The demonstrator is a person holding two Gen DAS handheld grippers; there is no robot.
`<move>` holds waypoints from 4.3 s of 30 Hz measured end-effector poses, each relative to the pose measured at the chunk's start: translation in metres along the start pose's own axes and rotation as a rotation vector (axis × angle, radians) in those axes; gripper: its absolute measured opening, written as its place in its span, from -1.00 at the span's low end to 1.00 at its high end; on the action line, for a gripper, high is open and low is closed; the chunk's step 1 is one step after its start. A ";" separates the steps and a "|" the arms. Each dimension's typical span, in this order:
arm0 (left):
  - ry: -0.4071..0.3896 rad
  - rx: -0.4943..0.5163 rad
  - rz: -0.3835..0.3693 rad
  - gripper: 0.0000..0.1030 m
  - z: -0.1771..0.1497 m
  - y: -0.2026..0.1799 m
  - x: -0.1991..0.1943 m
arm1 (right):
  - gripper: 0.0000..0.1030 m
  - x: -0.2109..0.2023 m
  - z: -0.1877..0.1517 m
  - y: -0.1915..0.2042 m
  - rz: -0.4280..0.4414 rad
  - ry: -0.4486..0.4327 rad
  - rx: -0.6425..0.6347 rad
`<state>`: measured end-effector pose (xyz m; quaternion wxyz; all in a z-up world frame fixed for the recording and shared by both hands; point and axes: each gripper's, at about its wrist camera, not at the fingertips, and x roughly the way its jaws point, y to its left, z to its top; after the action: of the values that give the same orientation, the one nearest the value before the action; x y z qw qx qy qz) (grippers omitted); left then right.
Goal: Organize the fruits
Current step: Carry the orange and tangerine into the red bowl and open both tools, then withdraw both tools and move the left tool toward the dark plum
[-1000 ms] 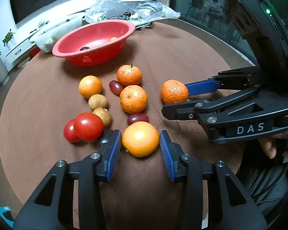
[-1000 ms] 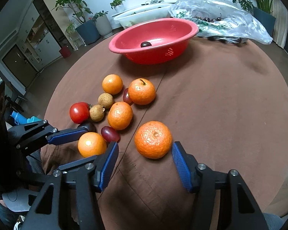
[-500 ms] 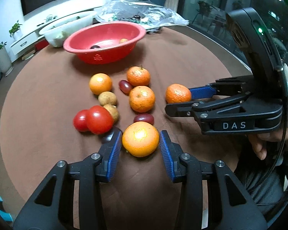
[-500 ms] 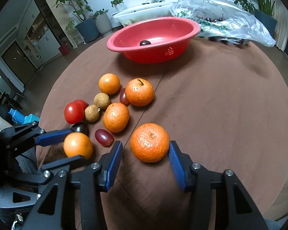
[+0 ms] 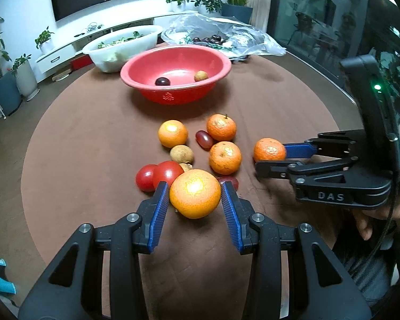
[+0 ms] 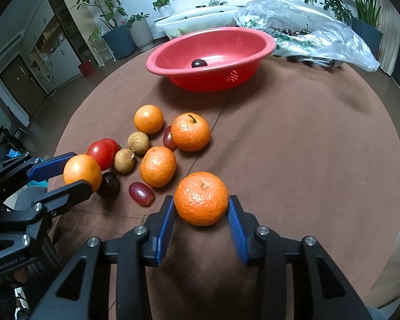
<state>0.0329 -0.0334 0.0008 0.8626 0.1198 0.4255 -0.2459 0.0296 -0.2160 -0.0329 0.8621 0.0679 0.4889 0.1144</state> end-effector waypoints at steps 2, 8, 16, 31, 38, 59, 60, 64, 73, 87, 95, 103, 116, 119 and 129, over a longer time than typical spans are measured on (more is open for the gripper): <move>0.003 -0.009 0.012 -0.26 0.002 0.002 0.001 | -0.17 -0.004 0.000 0.001 -0.004 -0.007 0.003; -0.003 -0.019 0.061 -0.26 0.013 0.011 0.002 | -0.17 -0.020 0.006 0.000 -0.016 -0.041 0.017; -0.052 -0.022 0.094 -0.26 0.049 0.028 0.000 | -0.17 -0.041 0.028 -0.002 -0.007 -0.096 0.037; -0.062 0.041 0.175 -0.26 0.150 0.056 0.058 | -0.17 -0.038 0.122 -0.011 -0.046 -0.177 -0.008; -0.014 0.080 0.202 -0.26 0.175 0.059 0.111 | -0.17 -0.001 0.159 -0.015 -0.062 -0.141 -0.037; 0.024 0.084 0.190 -0.24 0.181 0.058 0.162 | -0.17 0.059 0.167 -0.018 -0.121 -0.046 -0.093; 0.025 0.083 0.191 -0.24 0.180 0.058 0.162 | -0.17 0.058 0.168 -0.018 -0.124 -0.046 -0.094; 0.026 0.079 0.198 -0.22 0.180 0.058 0.160 | -0.16 0.057 0.167 -0.017 -0.139 -0.042 -0.101; -0.002 0.066 0.211 -0.09 0.182 0.059 0.148 | -0.10 0.053 0.168 -0.018 -0.154 -0.044 -0.092; -0.077 0.005 0.263 0.85 0.168 0.069 0.095 | 0.38 0.019 0.159 -0.016 -0.158 -0.107 -0.062; -0.096 -0.049 0.226 0.92 0.111 0.071 0.039 | 0.52 -0.027 0.097 -0.003 -0.092 -0.180 -0.029; -0.020 -0.083 0.174 0.92 0.020 0.061 0.012 | 0.53 -0.033 0.020 0.026 -0.047 -0.149 -0.026; 0.016 -0.019 0.106 0.92 -0.040 0.026 0.004 | 0.27 -0.022 -0.012 0.045 -0.029 -0.100 -0.043; 0.026 -0.003 0.093 0.91 -0.023 0.019 0.017 | 0.26 -0.024 -0.016 0.040 -0.035 -0.101 -0.028; 0.071 0.031 0.053 0.36 -0.008 0.009 0.043 | 0.22 -0.023 -0.020 0.034 -0.021 -0.098 -0.011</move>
<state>0.0547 -0.0363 -0.0377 0.8513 0.1530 0.4486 -0.2252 -0.0033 -0.1895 -0.0169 0.8865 0.0634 0.4463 0.1046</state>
